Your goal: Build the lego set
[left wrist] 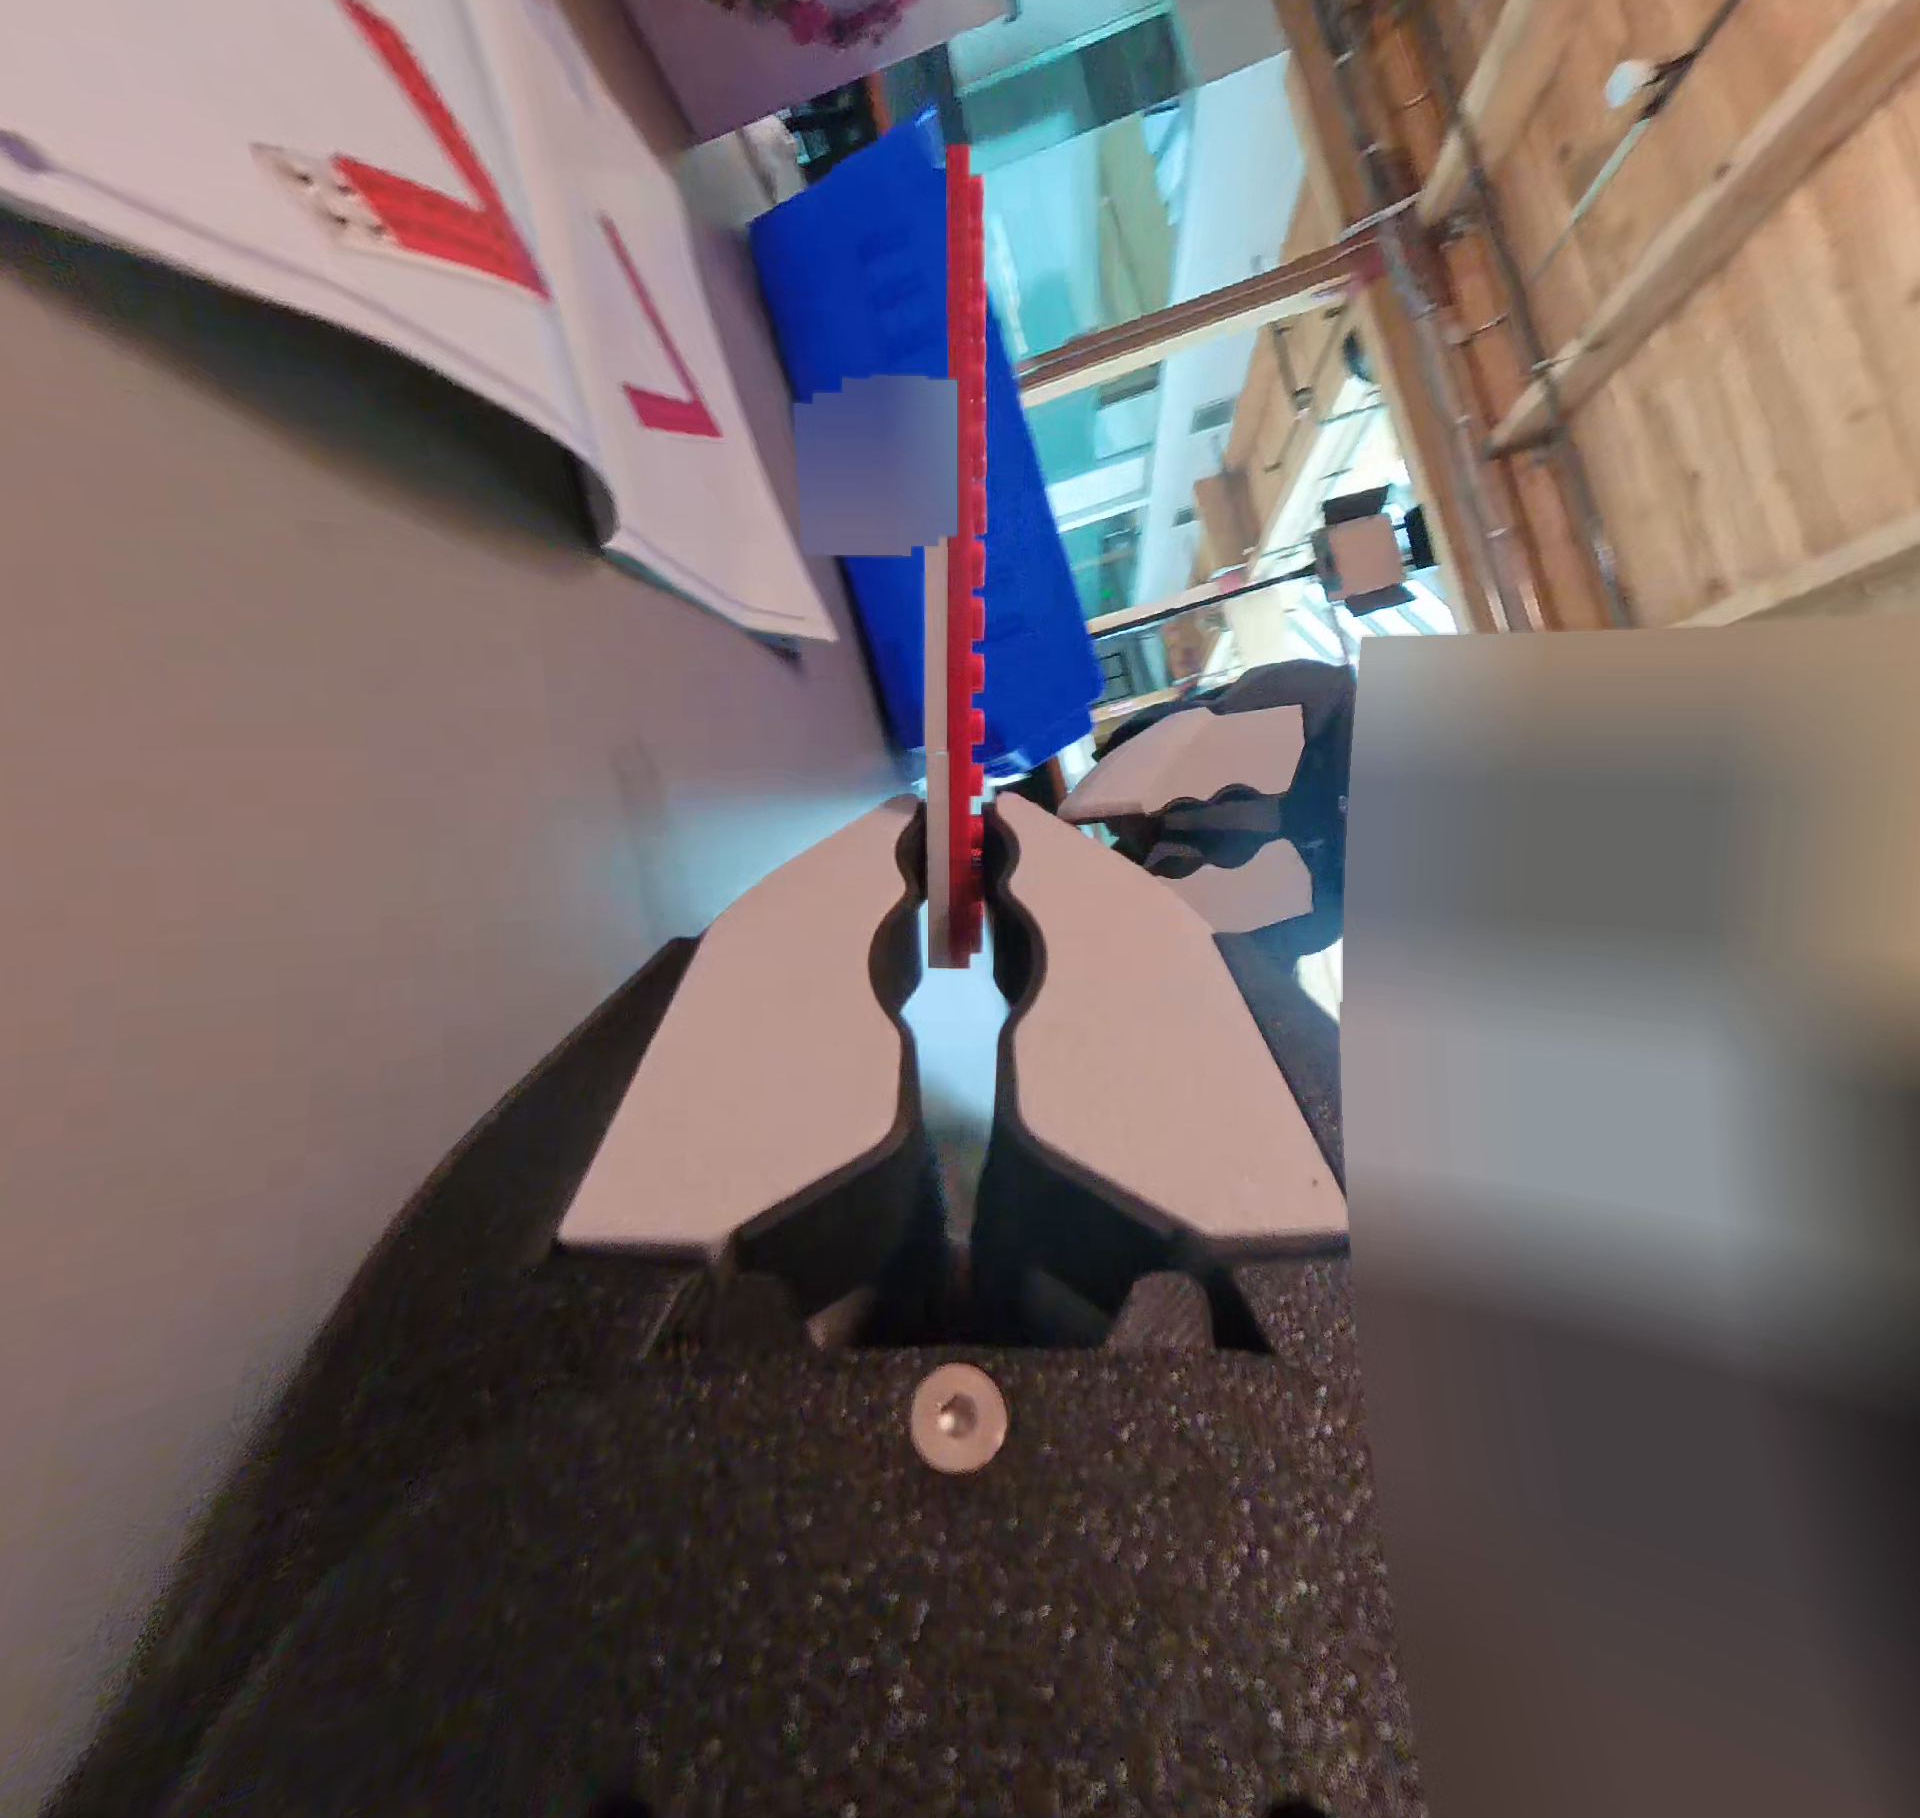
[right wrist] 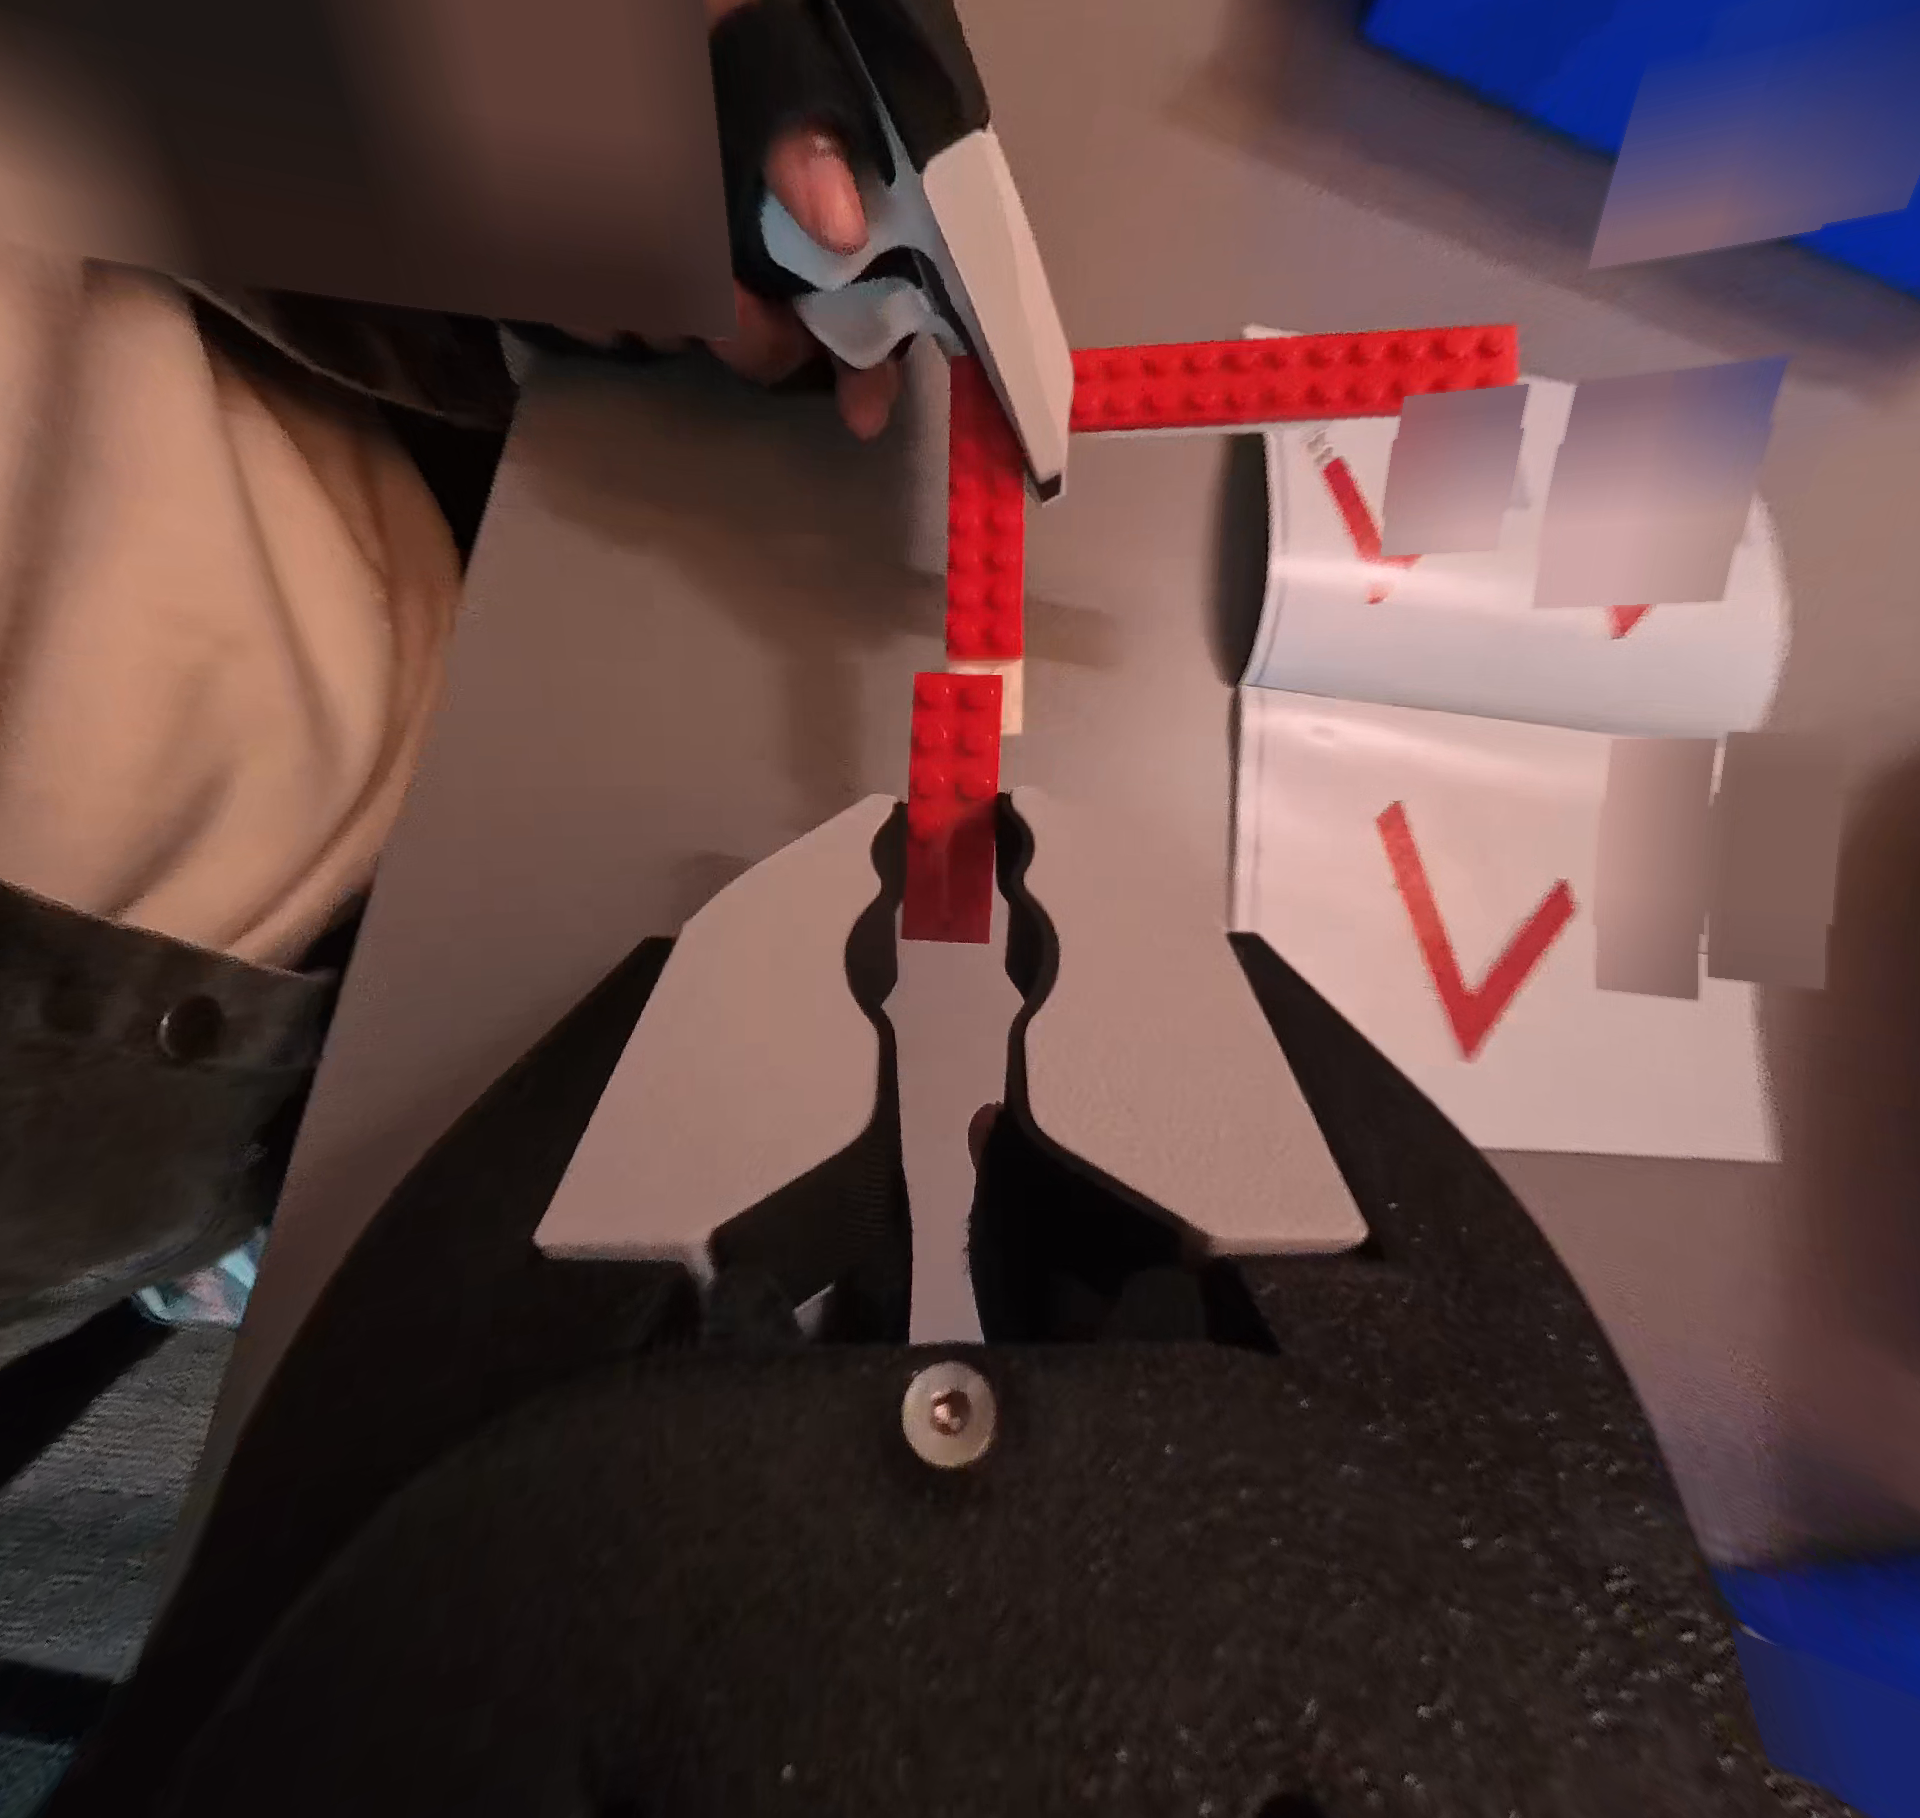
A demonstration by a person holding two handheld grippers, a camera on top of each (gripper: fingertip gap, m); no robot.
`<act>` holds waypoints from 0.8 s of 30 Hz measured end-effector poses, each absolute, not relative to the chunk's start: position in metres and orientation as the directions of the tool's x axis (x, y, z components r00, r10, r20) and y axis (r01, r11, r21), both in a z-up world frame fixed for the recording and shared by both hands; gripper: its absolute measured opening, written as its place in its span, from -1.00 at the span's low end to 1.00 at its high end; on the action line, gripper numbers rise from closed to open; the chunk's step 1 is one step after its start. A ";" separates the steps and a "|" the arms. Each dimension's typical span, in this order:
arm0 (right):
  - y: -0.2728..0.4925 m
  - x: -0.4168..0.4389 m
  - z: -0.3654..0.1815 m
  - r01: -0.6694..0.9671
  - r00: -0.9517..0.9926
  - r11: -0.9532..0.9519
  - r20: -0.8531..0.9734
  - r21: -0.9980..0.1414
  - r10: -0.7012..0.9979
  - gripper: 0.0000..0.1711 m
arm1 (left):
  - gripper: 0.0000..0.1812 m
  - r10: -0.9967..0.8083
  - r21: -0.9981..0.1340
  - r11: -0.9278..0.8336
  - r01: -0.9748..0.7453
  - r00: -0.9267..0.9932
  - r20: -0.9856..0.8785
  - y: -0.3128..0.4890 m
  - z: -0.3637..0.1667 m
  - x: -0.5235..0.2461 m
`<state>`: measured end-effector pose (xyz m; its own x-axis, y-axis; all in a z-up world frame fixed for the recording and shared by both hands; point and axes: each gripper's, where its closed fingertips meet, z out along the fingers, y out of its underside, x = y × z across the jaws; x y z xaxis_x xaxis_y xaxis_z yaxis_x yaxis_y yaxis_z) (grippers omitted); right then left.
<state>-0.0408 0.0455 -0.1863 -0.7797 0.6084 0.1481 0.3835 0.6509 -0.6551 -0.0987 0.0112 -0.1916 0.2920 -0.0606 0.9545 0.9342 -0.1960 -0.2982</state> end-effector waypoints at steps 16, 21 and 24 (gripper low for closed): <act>0.029 -0.037 -0.225 0.512 -0.715 0.461 -0.062 -0.725 0.696 -0.82 | -0.16 0.173 -0.550 -0.382 0.743 0.642 0.747 -0.025 -0.219 -0.096; 0.009 -0.037 -0.235 0.530 -0.703 0.447 -0.078 -0.721 0.707 -0.82 | 0.10 0.146 -0.695 -0.592 0.407 0.903 0.404 -0.045 -0.231 -0.090; -0.001 -0.040 -0.237 0.542 -0.686 0.434 -0.080 -0.720 0.724 -0.82 | 0.17 0.054 -0.680 -0.714 0.166 0.982 0.183 -0.059 -0.242 -0.085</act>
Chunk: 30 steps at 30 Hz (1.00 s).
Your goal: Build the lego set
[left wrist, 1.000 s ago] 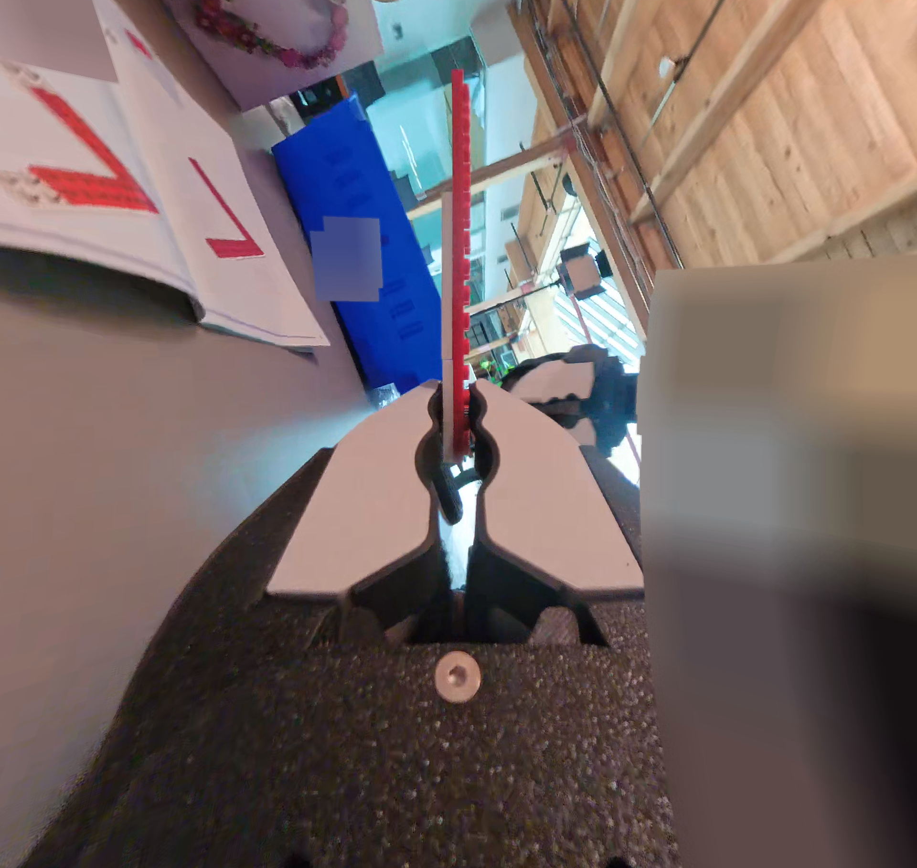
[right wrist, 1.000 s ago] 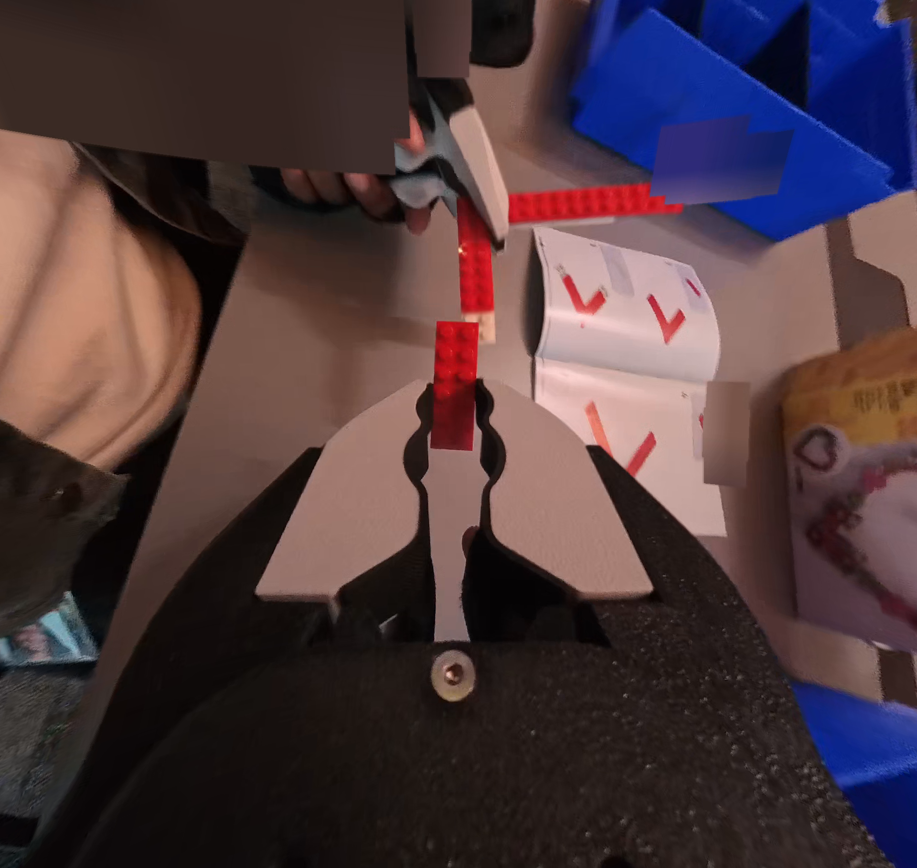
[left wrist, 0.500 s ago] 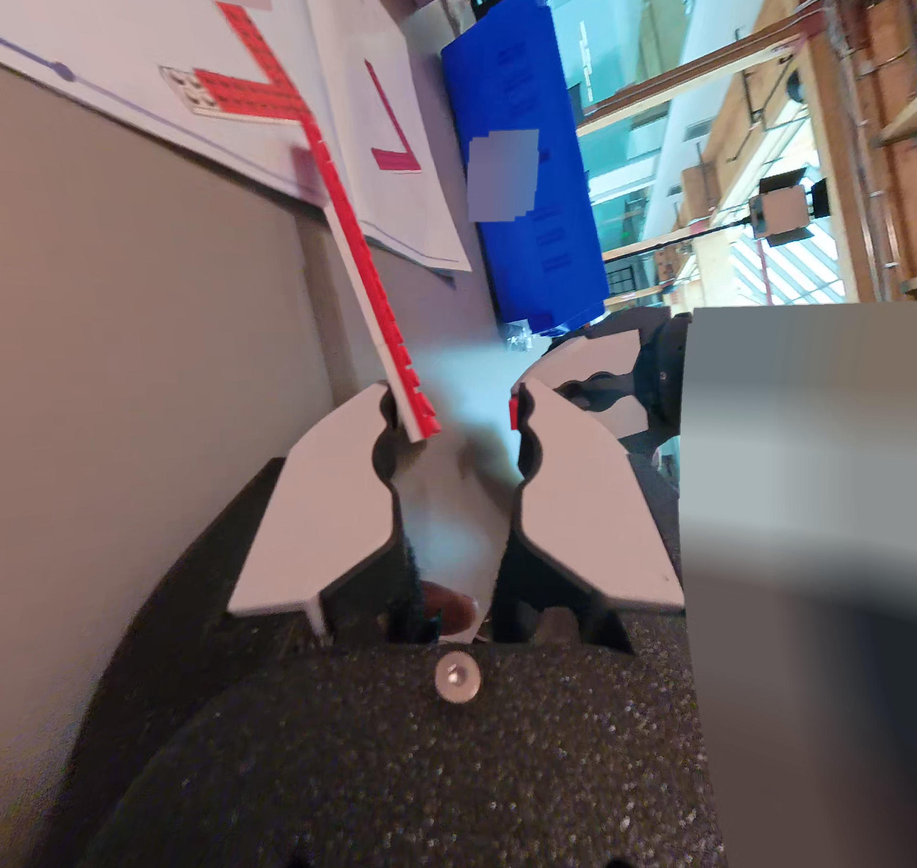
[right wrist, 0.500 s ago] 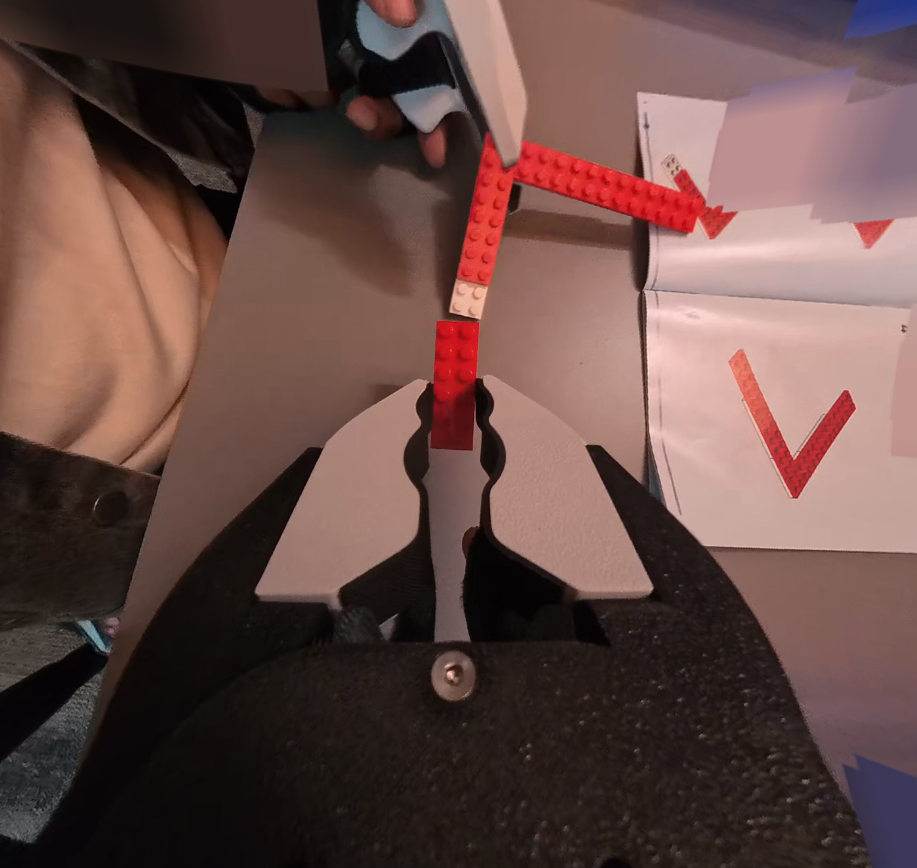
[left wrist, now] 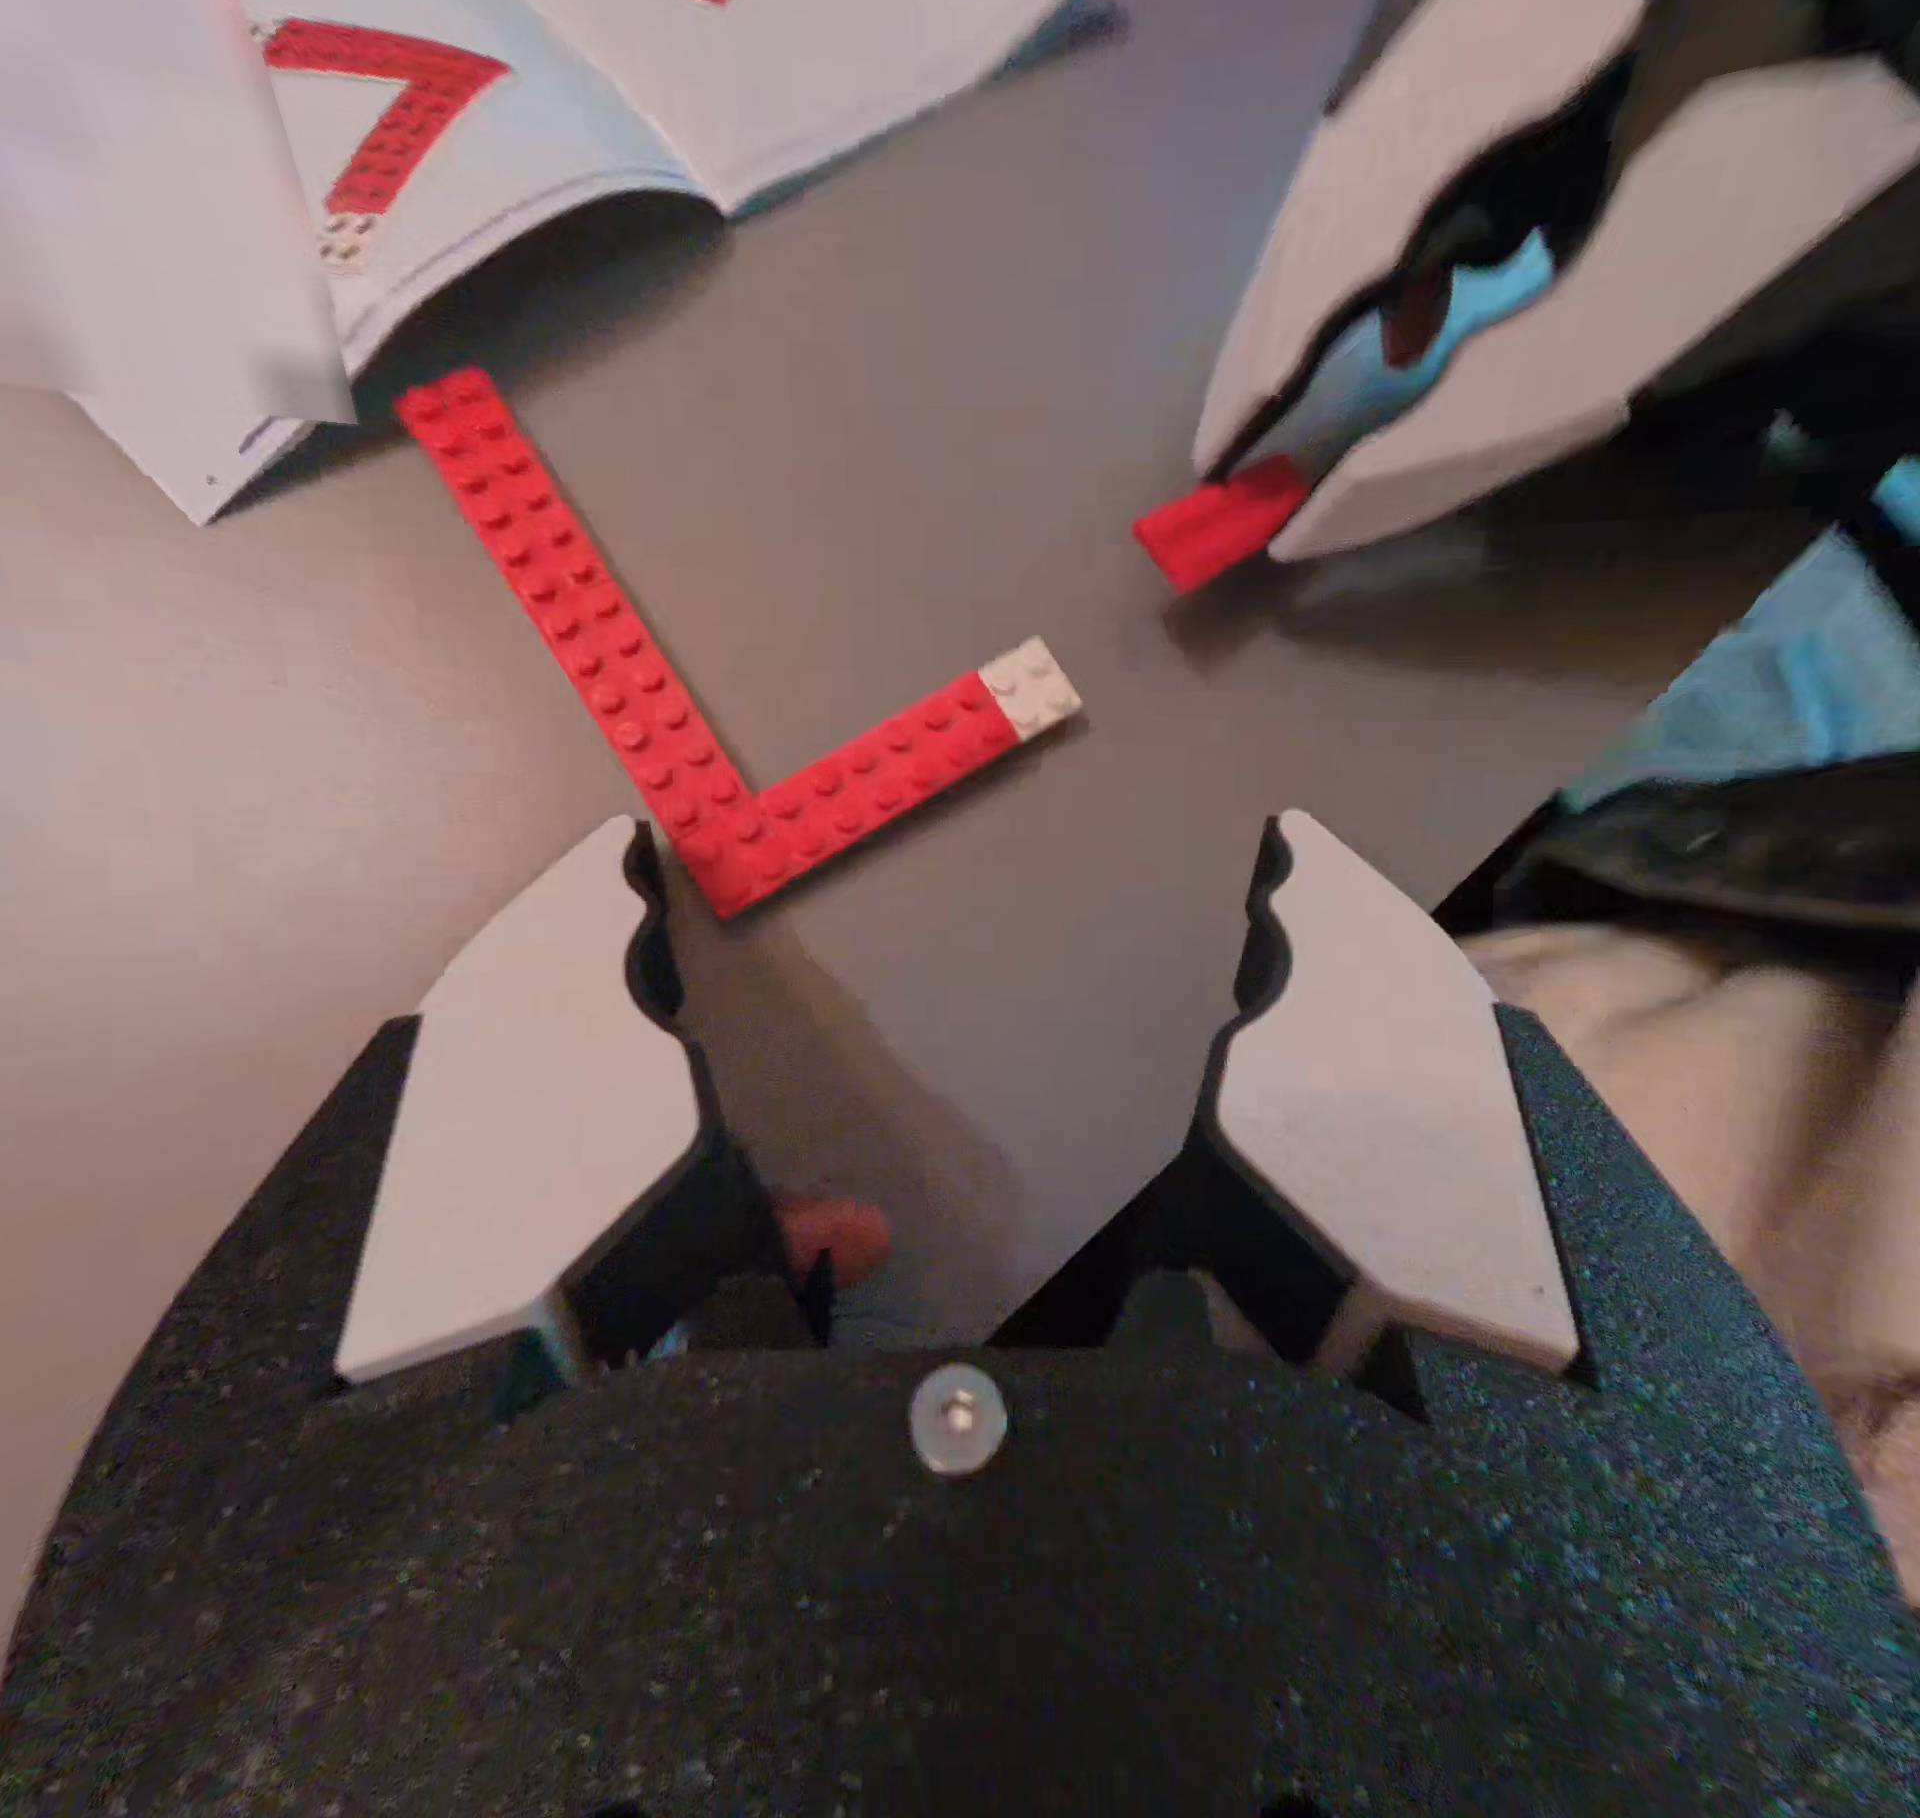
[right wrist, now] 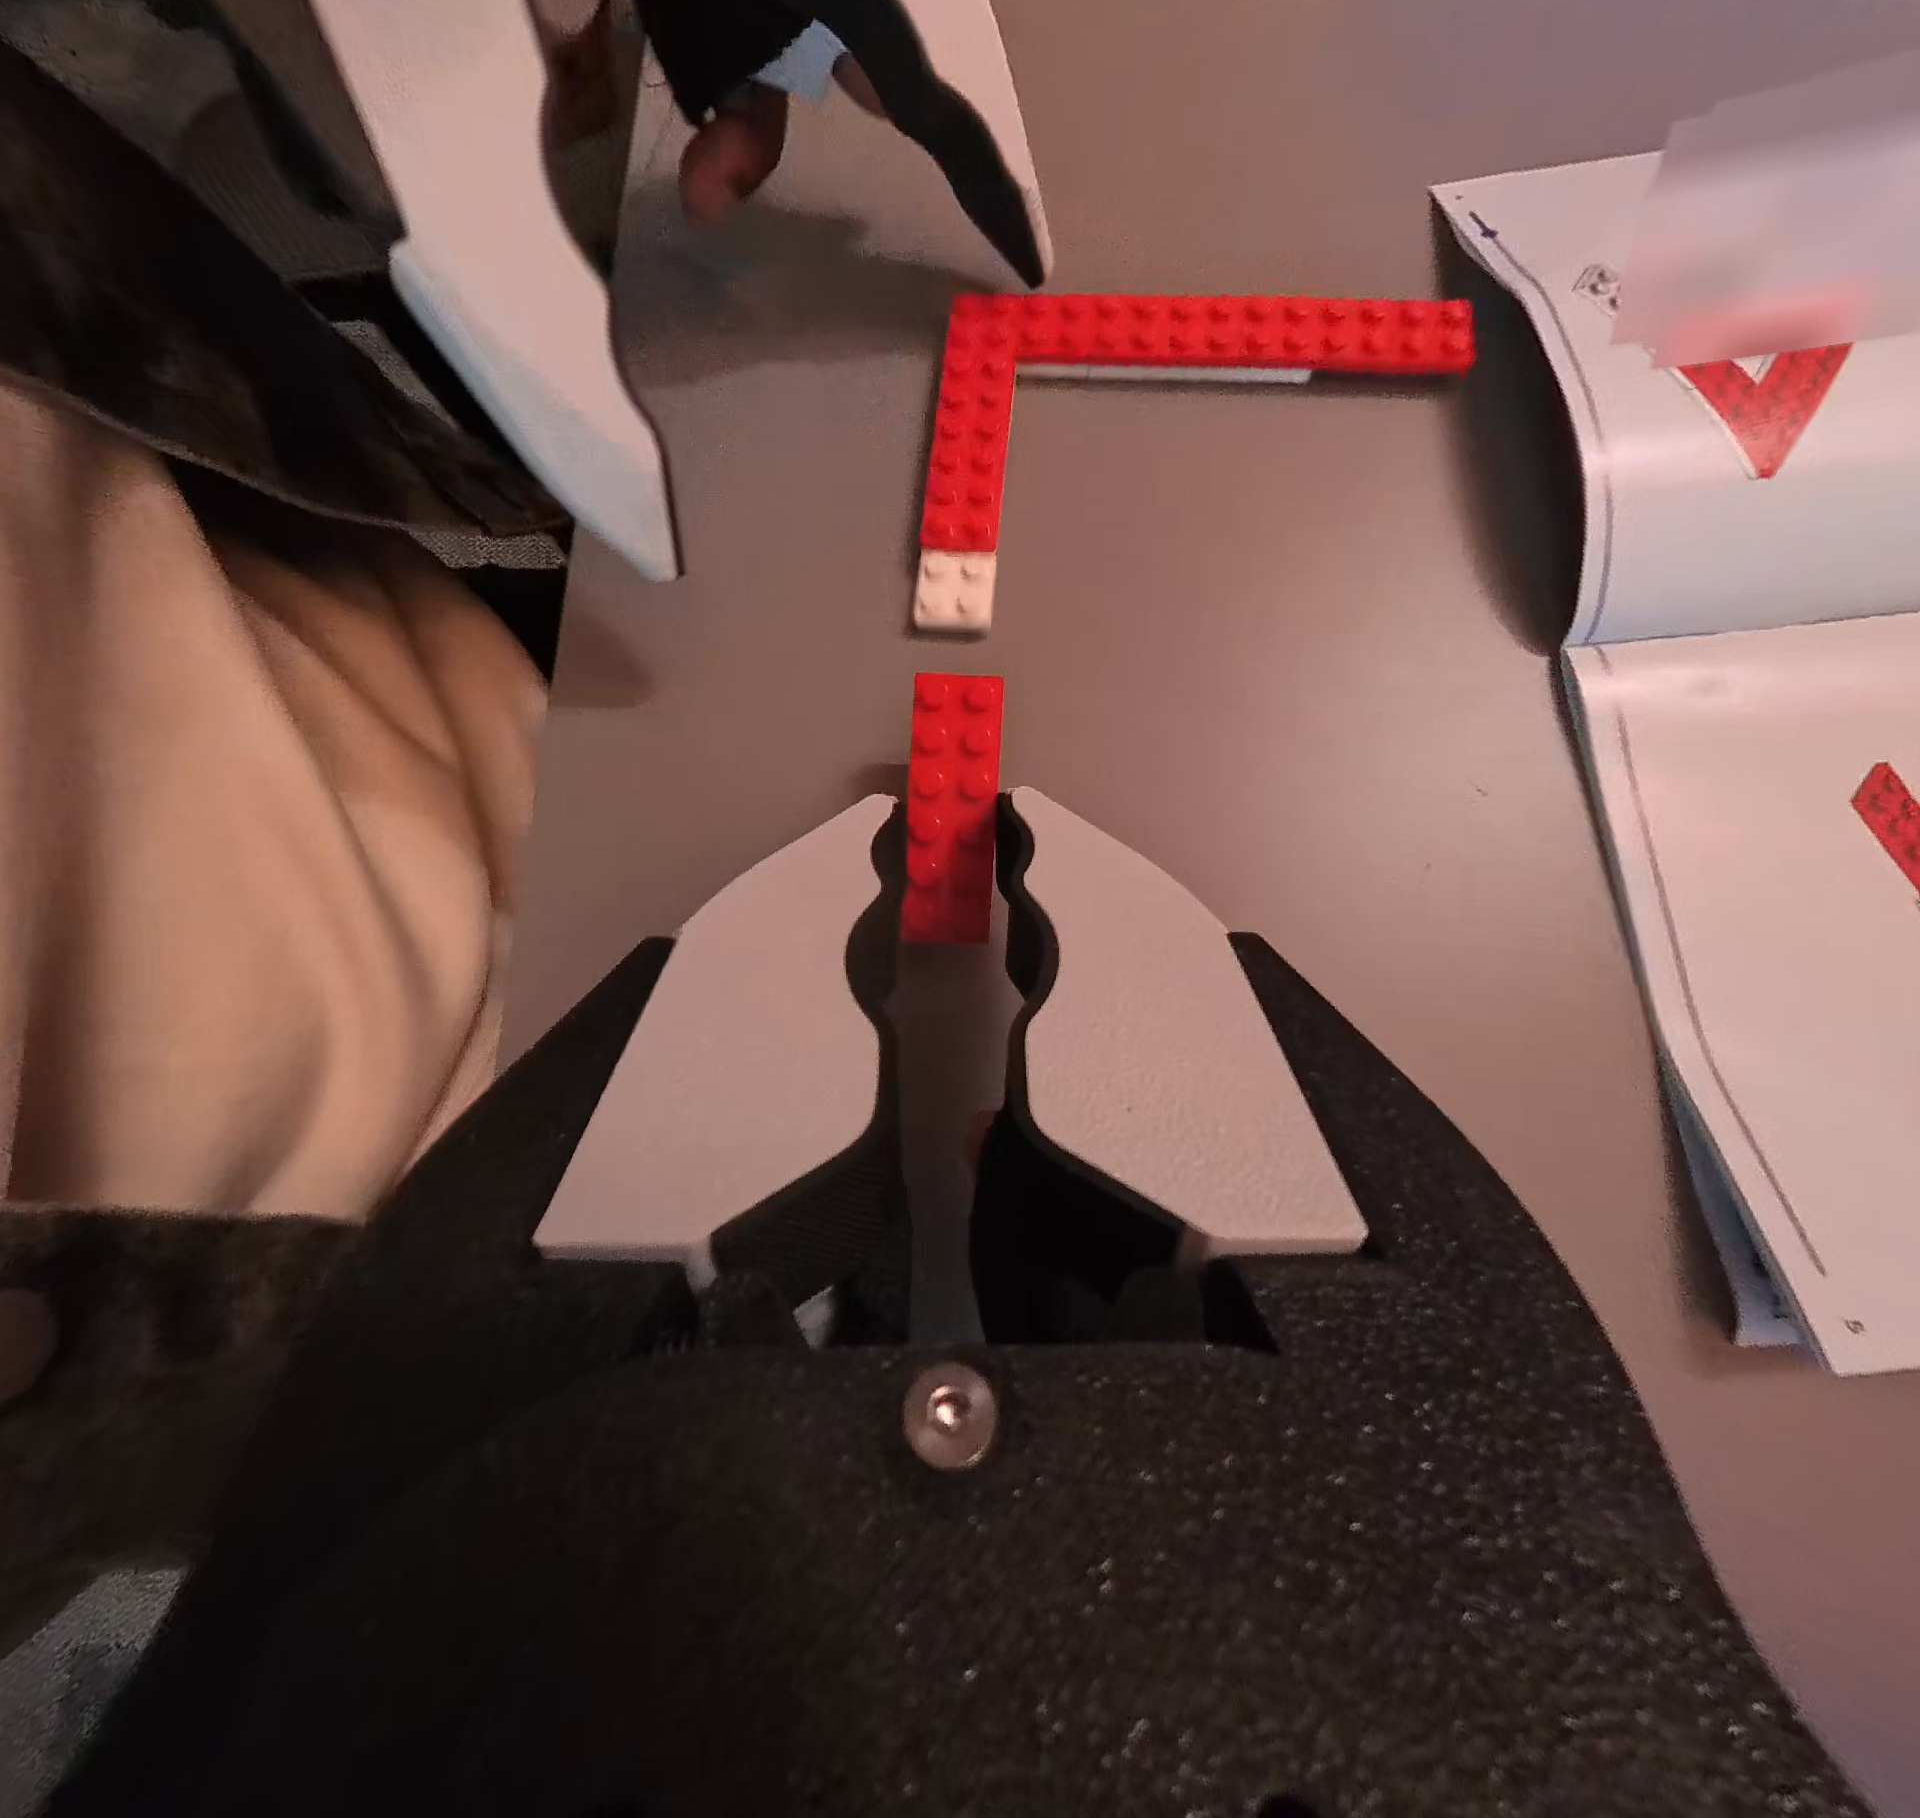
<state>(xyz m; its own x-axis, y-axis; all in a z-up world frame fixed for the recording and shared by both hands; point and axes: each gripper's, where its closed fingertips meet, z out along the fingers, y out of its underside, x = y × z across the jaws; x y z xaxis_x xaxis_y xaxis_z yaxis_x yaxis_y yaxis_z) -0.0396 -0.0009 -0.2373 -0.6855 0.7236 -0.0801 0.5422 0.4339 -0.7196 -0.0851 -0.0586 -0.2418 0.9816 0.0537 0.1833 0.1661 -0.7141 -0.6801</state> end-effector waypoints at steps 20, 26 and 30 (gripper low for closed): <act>-0.024 -0.061 -0.251 0.637 -0.643 0.513 -0.029 -0.576 0.765 -0.81 | -1.00 -0.623 -0.704 -0.460 -0.541 0.762 -0.179 -0.038 -0.214 -0.078; -0.024 -0.062 -0.250 0.635 -0.659 0.535 -0.029 -0.557 0.752 -0.82 | -1.00 -0.661 -0.659 -0.498 -0.564 0.739 -0.133 -0.037 -0.229 -0.080; -0.025 -0.063 -0.250 0.631 -0.670 0.550 -0.026 -0.547 0.742 -0.82 | -1.00 -0.662 -0.671 -0.495 -0.551 0.740 -0.119 -0.036 -0.227 -0.082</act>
